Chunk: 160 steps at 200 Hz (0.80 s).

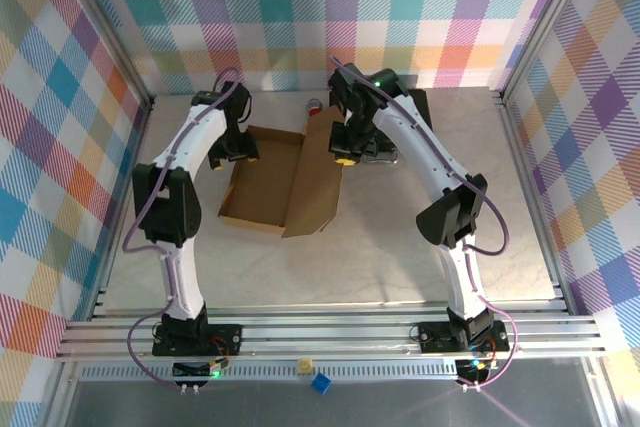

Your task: Fold the paper box

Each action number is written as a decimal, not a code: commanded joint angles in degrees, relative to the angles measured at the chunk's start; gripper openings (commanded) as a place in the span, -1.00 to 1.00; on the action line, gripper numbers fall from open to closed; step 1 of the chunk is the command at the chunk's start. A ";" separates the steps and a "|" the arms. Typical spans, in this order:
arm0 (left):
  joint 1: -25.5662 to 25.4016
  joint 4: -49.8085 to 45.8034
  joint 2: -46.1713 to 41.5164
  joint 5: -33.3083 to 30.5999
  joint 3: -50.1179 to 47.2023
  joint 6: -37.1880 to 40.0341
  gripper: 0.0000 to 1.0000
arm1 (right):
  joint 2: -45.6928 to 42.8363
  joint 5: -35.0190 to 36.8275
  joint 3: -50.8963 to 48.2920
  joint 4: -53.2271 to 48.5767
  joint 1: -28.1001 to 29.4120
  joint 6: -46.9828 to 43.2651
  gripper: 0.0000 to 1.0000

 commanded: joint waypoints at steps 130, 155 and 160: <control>0.54 -0.95 -10.09 13.18 -9.92 -11.04 0.42 | 3.38 10.90 10.09 -7.31 -0.20 -14.31 -1.00; 0.61 1.45 -17.66 14.87 -10.40 -15.69 0.36 | 2.19 14.11 10.25 -7.31 -0.20 -18.83 -1.00; 0.54 2.57 -18.65 15.33 -10.08 -15.35 0.35 | 1.97 14.87 10.17 -7.23 -0.20 -19.91 -1.00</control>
